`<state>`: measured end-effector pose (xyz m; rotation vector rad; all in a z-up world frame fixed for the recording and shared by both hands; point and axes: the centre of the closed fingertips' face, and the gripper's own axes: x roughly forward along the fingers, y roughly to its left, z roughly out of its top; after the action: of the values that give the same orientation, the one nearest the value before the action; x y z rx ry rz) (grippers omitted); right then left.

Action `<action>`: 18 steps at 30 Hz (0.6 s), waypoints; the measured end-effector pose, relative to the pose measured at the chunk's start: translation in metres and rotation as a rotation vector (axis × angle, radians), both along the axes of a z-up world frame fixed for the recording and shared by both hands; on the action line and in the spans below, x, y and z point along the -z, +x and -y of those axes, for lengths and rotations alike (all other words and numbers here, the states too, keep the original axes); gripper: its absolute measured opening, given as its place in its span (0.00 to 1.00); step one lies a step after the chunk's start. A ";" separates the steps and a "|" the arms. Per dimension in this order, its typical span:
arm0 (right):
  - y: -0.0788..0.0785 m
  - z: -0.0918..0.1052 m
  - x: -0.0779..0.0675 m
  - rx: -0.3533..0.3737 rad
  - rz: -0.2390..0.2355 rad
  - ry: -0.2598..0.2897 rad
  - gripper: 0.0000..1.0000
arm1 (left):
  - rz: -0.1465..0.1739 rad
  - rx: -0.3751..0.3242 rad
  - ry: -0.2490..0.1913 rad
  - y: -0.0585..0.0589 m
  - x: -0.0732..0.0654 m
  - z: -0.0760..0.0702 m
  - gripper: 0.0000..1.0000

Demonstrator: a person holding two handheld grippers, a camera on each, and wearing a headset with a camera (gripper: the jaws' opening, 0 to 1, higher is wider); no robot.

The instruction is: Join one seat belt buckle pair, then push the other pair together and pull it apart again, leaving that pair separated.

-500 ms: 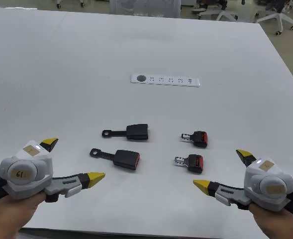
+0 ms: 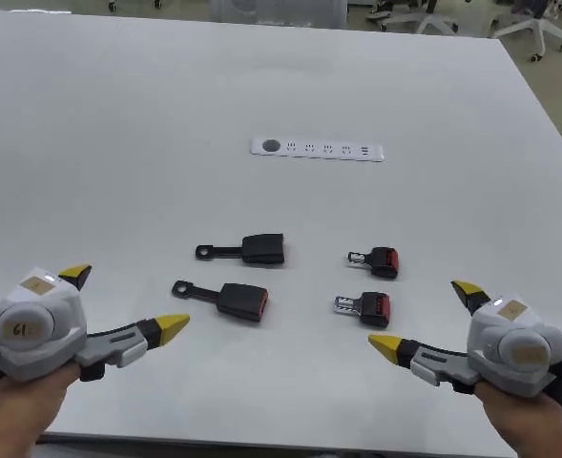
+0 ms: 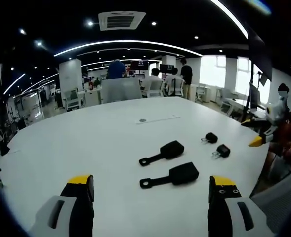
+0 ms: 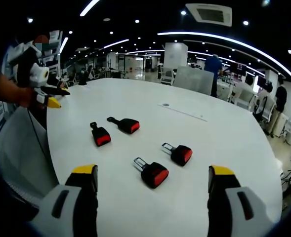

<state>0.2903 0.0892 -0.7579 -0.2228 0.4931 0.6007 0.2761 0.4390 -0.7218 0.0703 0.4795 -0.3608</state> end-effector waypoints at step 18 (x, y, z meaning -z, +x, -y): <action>-0.004 -0.004 -0.005 -0.024 0.011 0.004 0.95 | 0.012 0.071 0.021 -0.001 -0.007 0.009 1.00</action>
<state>0.2868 0.0936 -0.7524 -0.2284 0.4786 0.6238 0.2751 0.4301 -0.7151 0.1098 0.4699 -0.4246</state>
